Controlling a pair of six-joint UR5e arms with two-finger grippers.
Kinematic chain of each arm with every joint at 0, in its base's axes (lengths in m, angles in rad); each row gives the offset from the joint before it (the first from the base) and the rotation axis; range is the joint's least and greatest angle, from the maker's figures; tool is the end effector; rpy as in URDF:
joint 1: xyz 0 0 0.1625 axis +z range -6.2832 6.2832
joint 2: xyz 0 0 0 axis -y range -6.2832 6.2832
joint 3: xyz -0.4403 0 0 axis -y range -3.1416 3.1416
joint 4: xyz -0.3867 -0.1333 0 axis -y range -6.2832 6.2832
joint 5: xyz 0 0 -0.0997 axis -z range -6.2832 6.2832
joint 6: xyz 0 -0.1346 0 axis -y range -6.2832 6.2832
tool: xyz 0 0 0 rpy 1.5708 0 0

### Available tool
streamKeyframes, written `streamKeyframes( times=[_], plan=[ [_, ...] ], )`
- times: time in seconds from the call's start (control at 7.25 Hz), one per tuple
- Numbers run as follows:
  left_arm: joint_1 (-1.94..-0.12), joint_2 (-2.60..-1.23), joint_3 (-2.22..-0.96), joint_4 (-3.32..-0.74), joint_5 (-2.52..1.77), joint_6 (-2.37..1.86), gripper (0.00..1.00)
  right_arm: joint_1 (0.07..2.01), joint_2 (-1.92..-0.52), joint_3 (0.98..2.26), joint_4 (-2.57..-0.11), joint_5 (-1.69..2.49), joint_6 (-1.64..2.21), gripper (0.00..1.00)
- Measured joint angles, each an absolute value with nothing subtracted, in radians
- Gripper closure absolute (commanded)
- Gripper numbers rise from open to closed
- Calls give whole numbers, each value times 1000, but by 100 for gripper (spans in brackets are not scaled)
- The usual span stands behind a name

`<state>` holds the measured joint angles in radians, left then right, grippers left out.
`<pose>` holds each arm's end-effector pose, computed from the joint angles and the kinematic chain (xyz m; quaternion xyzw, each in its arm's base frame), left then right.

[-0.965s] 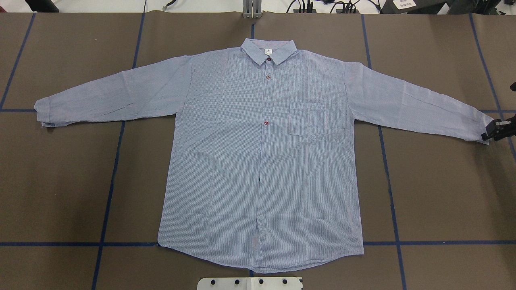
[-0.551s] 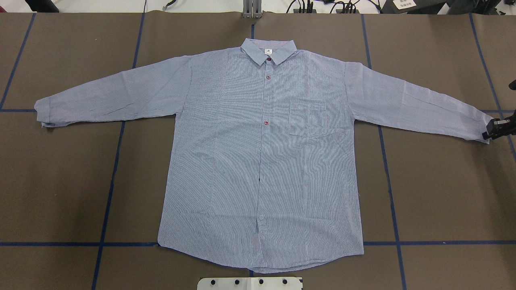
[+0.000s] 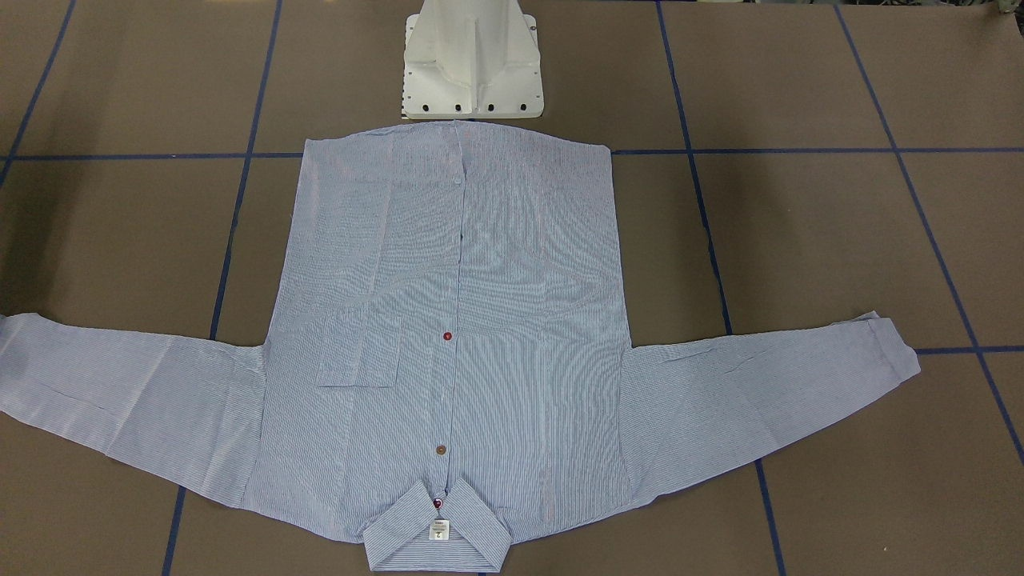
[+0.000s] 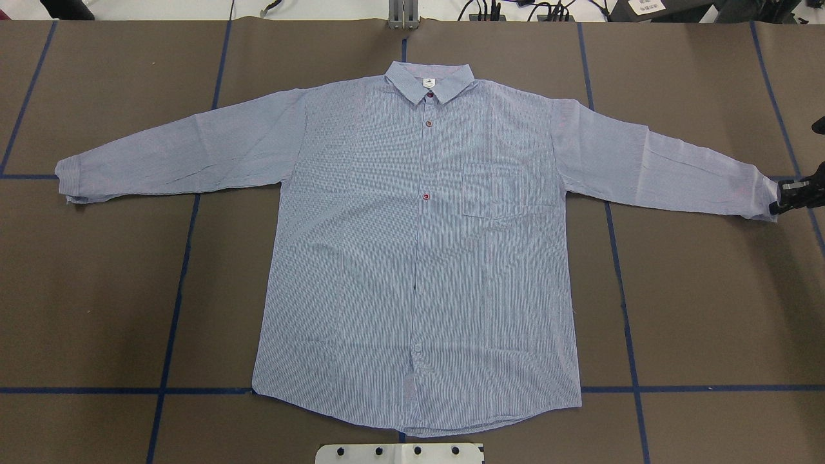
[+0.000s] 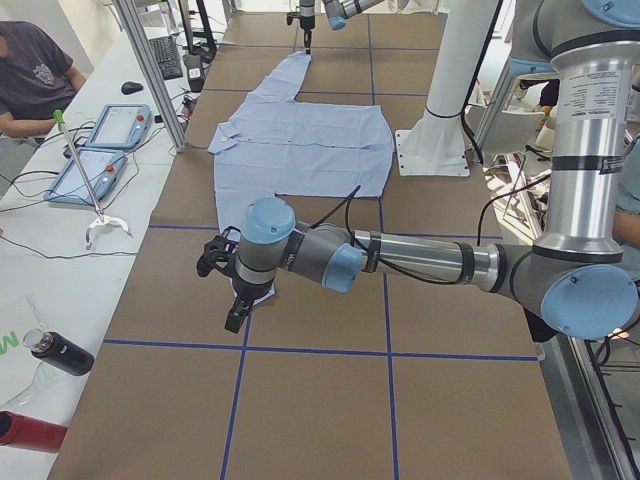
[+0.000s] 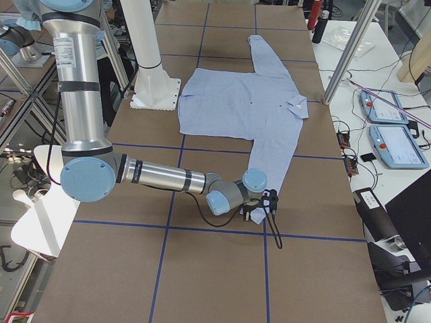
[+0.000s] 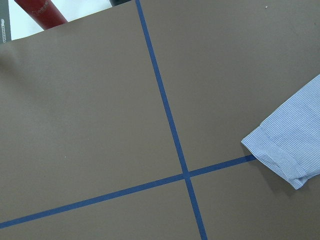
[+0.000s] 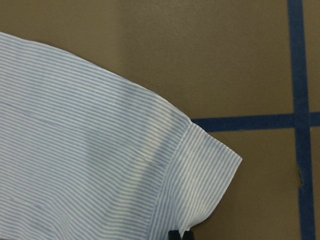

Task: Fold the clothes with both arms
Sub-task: 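Lower the right gripper onto the sleeve cuff nearest it and grasp, then lift the cuff with the right gripper and fold the sleeve across the chest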

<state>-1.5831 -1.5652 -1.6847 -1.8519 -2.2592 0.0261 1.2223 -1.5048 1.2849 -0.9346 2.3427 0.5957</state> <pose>-0.0541 -0.5130 0.6193 0.1885 0.3275 0.0717 0.9231 -0.1462 -0.5178 0.7341 0.0030 -0.4151 0.0346 0.9091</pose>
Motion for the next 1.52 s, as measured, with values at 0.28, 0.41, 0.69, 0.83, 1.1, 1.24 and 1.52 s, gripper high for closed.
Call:
streamKeyframes(
  times=[0.28,0.41,0.69,0.83,1.1,1.24,1.52],
  plan=[
    [-1583,-1573,-1685,-1853,-2259,27,0,1245,-1501,1371,-944,2358,601,100],
    [-1583,-1576,-1684,-1853,-2260,28,0,1267,-1497,1428,-964,2382,601,100],
    [-1583,-1576,-1683,-1854,-2261,29,0,1278,-1416,1520,-1060,2436,605,100],
    [-1583,-1576,-1683,-1855,-2262,31,0,1257,-1341,1551,-1124,2458,609,100],
    [-1583,-1574,-1681,-1855,-2273,30,0,1179,-1180,1598,-1256,2471,655,100],
    [-1583,-1572,-1678,-1855,-2279,28,0,1132,-1101,1611,-1293,2460,712,100],
    [-1584,-1570,-1671,-1855,-2282,27,0,1011,-966,1627,-1310,2363,821,100]
  ],
)
